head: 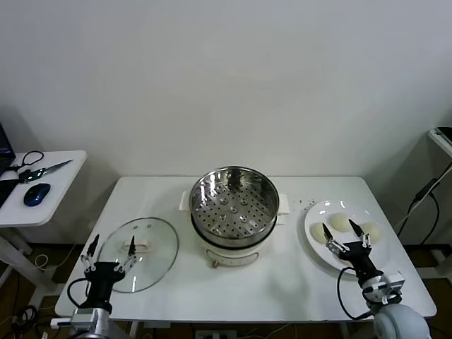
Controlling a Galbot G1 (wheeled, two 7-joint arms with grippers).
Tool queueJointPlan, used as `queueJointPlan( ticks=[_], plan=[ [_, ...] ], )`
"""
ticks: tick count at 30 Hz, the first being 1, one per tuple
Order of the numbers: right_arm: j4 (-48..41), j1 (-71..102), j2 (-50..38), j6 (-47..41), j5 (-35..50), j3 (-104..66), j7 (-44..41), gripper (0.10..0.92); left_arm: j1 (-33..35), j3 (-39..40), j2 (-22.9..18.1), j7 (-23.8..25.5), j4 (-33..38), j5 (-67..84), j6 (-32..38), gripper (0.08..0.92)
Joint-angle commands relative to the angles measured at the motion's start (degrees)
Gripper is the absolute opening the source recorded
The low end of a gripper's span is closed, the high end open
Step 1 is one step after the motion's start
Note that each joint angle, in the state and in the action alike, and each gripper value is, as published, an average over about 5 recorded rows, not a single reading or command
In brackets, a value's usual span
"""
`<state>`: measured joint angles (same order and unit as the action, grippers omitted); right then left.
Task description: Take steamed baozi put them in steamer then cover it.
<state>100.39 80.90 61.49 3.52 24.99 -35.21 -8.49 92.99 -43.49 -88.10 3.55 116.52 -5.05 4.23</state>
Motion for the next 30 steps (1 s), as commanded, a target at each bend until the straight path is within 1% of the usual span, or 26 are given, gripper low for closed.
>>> queueJointPlan(
  ticks=[1,3,6,10,13,16,19,23,27,30],
  plan=[
    [-0.64,-2.92,-2.04,-2.75,-4.79,-0.02,-2.67,0.823,0.06,-0.45,0.05,-0.13,-0.04,-0.28,-0.14,0.823],
    [-1.01,-4.68,-4.64,-5.79,-8.11,0.08,-5.66,0.823,0.24,-0.53,0.14,-0.19,0.25,-0.32,-0.42,0.823],
    [-2.04,-8.68,-12.07,-11.18,-13.67,1.56,-12.96,0.823,0.74,-0.60,0.45,-0.33,0.99,-0.35,-0.85,0.823],
    [-4.60,-15.09,-24.19,-15.12,-15.77,6.38,-22.40,0.823,1.56,-0.42,0.65,-0.56,1.14,-0.56,-0.25,0.823],
    [-7.79,-21.20,-31.10,-15.38,-17.44,11.09,-29.91,0.823,2.13,0.08,0.52,-1.09,1.03,-0.52,0.37,0.823],
    [-12.52,-31.03,-36.01,-12.78,-20.64,18.70,-37.43,0.823,2.43,0.63,0.44,-1.36,0.69,-0.41,1.11,0.823],
    [-17.66,-43.50,-38.21,-9.57,-26.02,29.18,-44.81,0.823,2.41,1.11,0.48,-1.35,0.03,-0.34,1.96,0.823],
    [-24.86,-63.02,-37.15,-5.83,-33.08,48.13,-52.22,0.823,2.46,1.58,0.48,-1.38,-0.68,-0.22,3.23,0.823],
    [-30.26,-81.12,-35.05,-3.45,-35.39,69.21,-55.84,0.823,2.75,1.97,0.44,-1.40,-0.78,-0.02,3.92,0.823],
    [-33.30,-90.20,-33.21,-1.91,-36.05,82.15,-57.25,0.823,2.59,1.96,0.43,-1.47,-0.86,0.60,3.80,0.823]
  ],
)
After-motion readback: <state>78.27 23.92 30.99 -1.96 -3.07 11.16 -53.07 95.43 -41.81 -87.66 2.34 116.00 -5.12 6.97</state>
